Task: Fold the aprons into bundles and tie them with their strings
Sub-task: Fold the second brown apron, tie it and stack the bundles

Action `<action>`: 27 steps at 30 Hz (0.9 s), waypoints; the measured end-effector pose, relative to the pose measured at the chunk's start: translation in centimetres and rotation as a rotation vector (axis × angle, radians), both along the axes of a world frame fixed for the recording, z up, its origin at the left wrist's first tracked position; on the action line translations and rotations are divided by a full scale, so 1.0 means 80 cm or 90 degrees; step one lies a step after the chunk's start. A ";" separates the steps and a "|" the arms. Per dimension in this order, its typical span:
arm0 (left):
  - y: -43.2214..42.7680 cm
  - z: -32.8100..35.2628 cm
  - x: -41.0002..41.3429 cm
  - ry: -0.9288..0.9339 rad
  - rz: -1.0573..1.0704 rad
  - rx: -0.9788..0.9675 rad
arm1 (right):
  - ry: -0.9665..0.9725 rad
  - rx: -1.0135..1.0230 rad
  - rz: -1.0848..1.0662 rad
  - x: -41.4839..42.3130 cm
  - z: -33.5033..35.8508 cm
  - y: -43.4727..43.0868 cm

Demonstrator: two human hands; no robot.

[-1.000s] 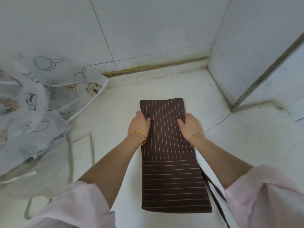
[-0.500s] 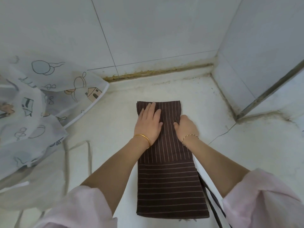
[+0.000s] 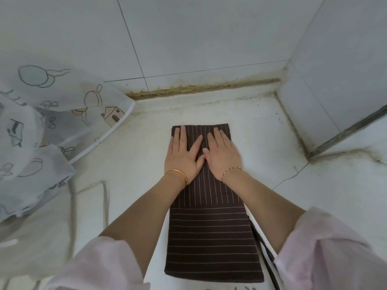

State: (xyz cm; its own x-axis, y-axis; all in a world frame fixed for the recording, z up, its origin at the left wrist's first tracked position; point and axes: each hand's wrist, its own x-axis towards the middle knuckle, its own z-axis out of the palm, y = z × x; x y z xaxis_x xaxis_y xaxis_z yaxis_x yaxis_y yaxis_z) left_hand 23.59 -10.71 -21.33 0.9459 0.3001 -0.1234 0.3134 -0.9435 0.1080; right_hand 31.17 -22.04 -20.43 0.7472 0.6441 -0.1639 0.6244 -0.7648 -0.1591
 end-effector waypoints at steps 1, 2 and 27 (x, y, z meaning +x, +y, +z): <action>0.001 0.000 0.001 -0.025 -0.009 0.017 | -0.009 0.003 0.007 0.003 -0.001 0.001; 0.000 0.000 0.000 -0.053 -0.018 0.039 | -0.020 0.011 0.011 0.004 -0.004 0.000; -0.050 0.063 -0.125 -0.009 0.021 -0.443 | 0.011 0.060 0.037 -0.137 0.013 -0.086</action>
State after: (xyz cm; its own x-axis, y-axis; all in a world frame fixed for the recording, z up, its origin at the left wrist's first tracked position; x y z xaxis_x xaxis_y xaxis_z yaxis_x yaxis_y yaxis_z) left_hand 13.58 -14.75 -16.27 0.9406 0.1844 -0.2851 0.3347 -0.6440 0.6879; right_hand 20.20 -28.93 -19.36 0.7056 0.6996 -0.1126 0.6640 -0.7083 -0.2394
